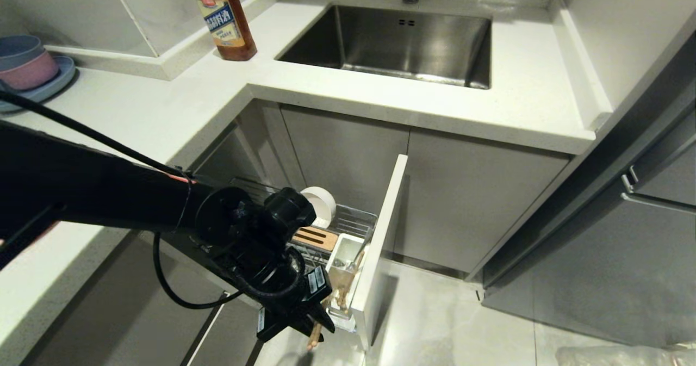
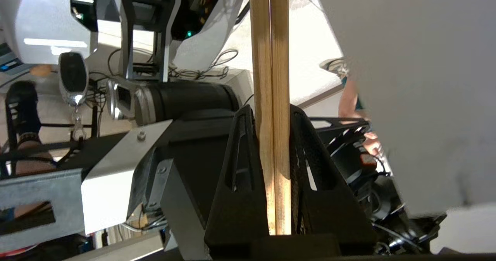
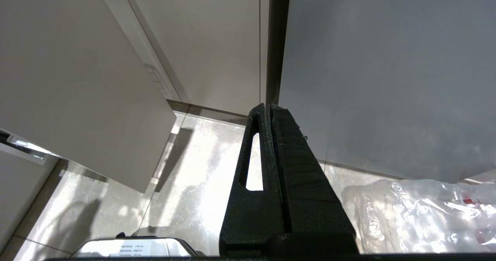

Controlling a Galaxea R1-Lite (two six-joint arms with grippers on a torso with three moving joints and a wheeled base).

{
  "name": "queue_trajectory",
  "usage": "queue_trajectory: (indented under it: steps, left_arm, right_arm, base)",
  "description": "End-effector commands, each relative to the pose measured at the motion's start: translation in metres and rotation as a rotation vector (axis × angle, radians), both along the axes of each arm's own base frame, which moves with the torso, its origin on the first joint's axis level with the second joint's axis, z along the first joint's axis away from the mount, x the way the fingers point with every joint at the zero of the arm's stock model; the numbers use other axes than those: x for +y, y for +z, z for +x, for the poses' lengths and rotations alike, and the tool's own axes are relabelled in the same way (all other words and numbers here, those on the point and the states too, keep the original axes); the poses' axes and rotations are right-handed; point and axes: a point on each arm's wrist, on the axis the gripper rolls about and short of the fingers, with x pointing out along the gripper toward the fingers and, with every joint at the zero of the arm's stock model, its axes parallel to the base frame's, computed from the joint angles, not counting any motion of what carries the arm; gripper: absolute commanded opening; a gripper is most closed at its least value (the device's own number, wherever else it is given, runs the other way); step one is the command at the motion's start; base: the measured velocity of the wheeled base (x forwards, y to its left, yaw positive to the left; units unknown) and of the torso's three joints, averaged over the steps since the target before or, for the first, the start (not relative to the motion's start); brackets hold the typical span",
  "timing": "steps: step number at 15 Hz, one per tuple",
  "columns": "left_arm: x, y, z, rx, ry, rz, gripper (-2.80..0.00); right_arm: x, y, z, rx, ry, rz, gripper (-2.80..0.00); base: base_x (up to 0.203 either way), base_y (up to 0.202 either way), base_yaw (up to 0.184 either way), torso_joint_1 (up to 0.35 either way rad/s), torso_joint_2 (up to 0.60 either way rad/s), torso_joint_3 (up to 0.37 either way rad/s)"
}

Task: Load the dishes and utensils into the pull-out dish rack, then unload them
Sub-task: Pick up the chopsticks and place it in the cupboard

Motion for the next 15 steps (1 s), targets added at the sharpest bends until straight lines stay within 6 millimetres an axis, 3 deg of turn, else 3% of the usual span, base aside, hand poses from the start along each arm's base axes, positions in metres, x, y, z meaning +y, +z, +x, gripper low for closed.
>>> queue_trajectory:
  steps: [1,15]
  left_arm:
    - [0.000,-0.007,0.005,0.021,0.013,0.008,-2.80]
    - [-0.007,-0.028,0.032,0.025,0.032,-0.015,-2.80]
  right_arm:
    - [0.000,-0.001,0.000,0.004,0.000,0.000,-2.80]
    - [0.000,0.000,0.000,0.001,0.000,0.000,-2.80]
  base:
    - [0.000,0.000,0.000,0.000,0.00,0.000]
    - [0.000,0.000,0.000,0.000,0.00,0.000]
